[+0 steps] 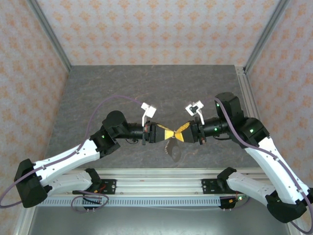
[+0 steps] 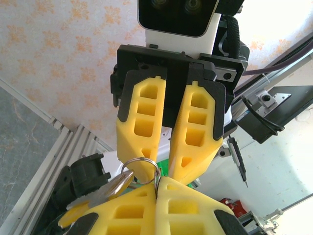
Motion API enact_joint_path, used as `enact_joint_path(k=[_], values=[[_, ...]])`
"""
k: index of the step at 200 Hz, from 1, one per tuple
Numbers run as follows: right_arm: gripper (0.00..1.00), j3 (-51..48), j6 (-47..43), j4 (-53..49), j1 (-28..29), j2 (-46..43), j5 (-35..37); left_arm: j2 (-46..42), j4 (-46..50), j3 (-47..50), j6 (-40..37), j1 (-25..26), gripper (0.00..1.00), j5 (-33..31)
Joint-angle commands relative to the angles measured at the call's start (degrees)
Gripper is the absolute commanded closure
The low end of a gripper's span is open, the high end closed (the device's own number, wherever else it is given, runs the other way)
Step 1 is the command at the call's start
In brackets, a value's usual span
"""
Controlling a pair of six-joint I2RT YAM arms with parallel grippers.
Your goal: Put the keys on the keyring
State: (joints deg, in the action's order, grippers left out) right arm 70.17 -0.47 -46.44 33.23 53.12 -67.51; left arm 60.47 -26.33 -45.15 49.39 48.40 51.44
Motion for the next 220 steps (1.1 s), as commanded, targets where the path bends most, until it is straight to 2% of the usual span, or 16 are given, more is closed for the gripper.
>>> enact_joint_path(k=[1,14,72,101,137,152,170,196,210,220], values=[[0.89,0.0,0.0,2.1,0.3,-1.0,-2.1,-0.8,-2.9,-0.2,-1.0,0.3,1.00,-1.2],[0.96,0.2,-0.3,1.9,0.3,-0.8,-2.0,-0.7,-2.3,-0.5,-1.4,0.3,1.00,-1.1],[1.00,1.0,-0.9,2.2,0.3,0.4,-1.1,-0.5,2.4,-2.0,-4.4,1.6,1.00,-0.3],[1.00,1.6,-2.1,1.0,0.3,0.3,0.0,-0.9,8.5,-3.4,-7.9,1.6,1.00,-0.9],[1.00,2.8,-5.0,-3.0,0.1,1.4,-1.4,-4.3,17.3,-5.4,-12.7,0.7,0.65,-3.1],[1.00,4.6,-8.3,-7.2,0.0,2.3,-1.3,-7.3,24.7,-6.5,-16.7,0.2,0.56,-5.1],[1.00,4.9,-8.8,-7.7,0.0,2.8,-2.2,-10.2,33.6,-8.7,-22.5,-1.3,0.51,-6.8],[1.00,4.3,-6.0,-5.3,0.0,3.7,-7.2,-9.6,41.5,-13.3,-30.9,-3.0,0.50,-7.8],[1.00,4.3,-4.5,-4.3,0.0,4.0,-8.8,-7.4,41.8,-15.2,-34.4,-3.6,0.66,-6.4],[1.00,4.4,-3.7,-4.4,0.0,4.2,-9.0,-5.7,39.9,-15.9,-35.8,-4.1,0.70,-4.0]])
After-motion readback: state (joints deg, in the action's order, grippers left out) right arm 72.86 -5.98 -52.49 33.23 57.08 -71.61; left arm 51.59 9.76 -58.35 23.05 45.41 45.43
